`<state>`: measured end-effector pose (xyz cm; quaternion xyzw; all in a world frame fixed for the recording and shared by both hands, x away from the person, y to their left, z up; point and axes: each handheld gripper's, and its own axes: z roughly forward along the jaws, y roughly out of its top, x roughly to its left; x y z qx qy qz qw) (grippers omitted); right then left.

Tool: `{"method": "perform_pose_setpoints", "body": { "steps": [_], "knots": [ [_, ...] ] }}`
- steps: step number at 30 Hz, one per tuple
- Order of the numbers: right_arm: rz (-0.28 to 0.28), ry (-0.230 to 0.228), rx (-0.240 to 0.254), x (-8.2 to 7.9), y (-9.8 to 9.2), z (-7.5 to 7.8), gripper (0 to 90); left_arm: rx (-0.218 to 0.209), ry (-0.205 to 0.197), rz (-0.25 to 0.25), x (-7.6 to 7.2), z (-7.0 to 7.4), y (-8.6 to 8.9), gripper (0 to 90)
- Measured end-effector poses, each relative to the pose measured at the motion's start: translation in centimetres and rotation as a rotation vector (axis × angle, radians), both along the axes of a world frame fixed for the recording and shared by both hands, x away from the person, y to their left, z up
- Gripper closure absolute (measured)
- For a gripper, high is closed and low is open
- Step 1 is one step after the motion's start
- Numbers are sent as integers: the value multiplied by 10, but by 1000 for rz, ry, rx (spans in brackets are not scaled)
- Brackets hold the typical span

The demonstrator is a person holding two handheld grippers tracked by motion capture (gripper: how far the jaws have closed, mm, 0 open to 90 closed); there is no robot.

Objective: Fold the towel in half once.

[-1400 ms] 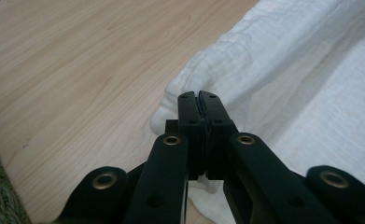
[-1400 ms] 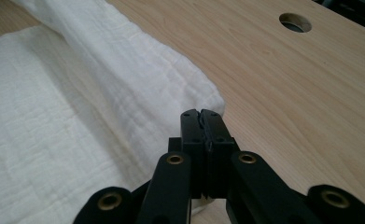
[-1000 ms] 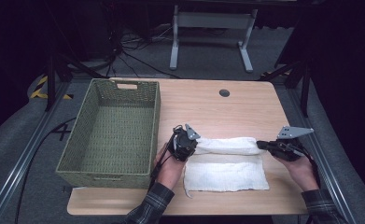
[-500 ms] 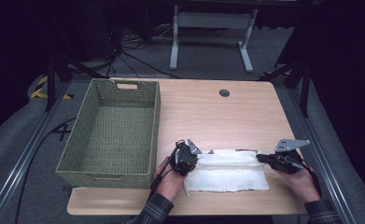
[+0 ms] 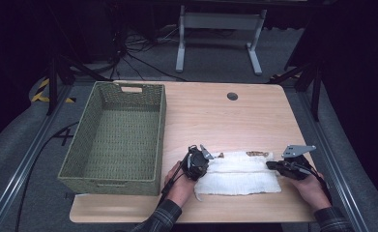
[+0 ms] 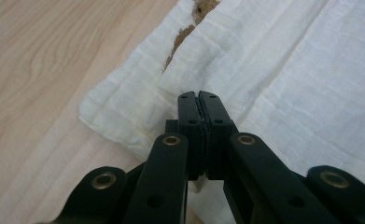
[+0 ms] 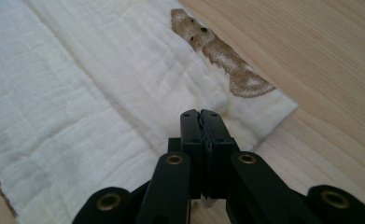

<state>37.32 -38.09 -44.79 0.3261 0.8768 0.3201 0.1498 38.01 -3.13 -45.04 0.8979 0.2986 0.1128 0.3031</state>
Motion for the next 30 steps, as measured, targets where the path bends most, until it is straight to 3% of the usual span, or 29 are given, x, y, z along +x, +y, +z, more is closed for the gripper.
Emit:
{"method": "perform_pose_setpoints", "body": {
  "steps": [7, 13, 19, 23, 26, 30],
  "knots": [
    [-35, -7, 14, 18, -5, 0, 892, -8, -25, 24, 17, 2, -5, 885],
    [-36, -58, 50, 9, -8, 13, 892, -65, -61, 33, 9, 18, 3, 885],
    [-14, -87, 73, -7, -7, 23, 892, -82, -68, 18, -6, 29, 9, 884],
    [-2, -60, 60, -12, -6, 18, 890, -60, -51, -8, -16, 23, 9, 883],
    [5, -30, 56, -14, -5, 14, 886, -50, -12, -13, -20, 16, 9, 879],
    [10, -8, 51, -15, -5, 9, 804, -36, -8, -26, -23, 14, 9, 781]
  ]
}}
